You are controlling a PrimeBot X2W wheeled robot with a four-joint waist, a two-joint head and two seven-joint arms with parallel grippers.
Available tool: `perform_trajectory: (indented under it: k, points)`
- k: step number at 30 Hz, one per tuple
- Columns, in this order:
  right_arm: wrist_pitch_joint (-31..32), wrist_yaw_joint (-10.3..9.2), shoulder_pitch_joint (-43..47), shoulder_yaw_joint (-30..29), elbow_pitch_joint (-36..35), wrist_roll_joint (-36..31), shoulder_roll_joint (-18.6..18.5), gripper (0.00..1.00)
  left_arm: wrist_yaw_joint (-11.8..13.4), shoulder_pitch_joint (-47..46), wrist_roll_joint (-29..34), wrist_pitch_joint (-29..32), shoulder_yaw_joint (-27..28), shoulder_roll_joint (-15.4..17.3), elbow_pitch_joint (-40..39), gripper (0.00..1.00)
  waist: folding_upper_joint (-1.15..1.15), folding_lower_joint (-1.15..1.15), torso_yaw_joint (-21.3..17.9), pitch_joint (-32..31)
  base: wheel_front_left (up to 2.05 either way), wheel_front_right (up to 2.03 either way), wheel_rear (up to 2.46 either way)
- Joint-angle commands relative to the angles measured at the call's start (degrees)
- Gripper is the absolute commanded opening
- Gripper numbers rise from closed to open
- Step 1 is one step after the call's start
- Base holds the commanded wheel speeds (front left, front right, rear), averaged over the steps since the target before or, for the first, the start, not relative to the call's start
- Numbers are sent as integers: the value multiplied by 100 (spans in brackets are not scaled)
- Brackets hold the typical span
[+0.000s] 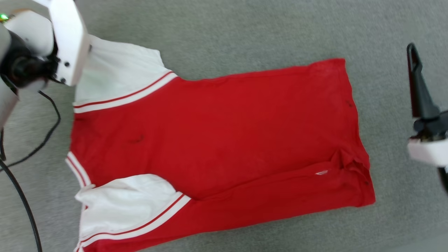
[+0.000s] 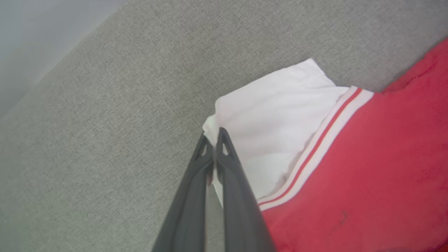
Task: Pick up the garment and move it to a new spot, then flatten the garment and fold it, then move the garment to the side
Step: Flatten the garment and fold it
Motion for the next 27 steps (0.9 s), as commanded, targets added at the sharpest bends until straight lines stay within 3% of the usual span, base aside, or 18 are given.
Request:
perform_trajectory:
  k: [1, 5, 16, 21, 27]
  points:
    - [249, -4, -239, 85, 107, 48, -199, 100, -4, 128, -24, -111, -46, 53, -144, 0, 0, 0, 223, -247, 0, 0, 0]
    - [1504, -4, -735, 506, 322, 501, -804, 100, -7, 302, -86, -371, -228, 121, -712, 0, 0, 0, 431, -424, 0, 0, 0]
    - [5319, -4, -2224, 2272, 910, 2670, -2366, 100, -9, 334, 46, -871, -526, 126, -1623, 0, 0, 0, 833, -371, 0, 0, 0]
    - [6524, -4, -2790, 2713, 1376, 3472, -2590, 100, -10, 192, 118, -987, -561, 63, -1801, 0, 0, 0, 998, -152, 0, 0, 0]
    - [7247, -4, -3199, 2826, 2052, 3870, -2393, 100, -10, 18, 158, -1093, -556, 38, -1922, 0, 0, 0, 1169, 192, 0, 0, 0]
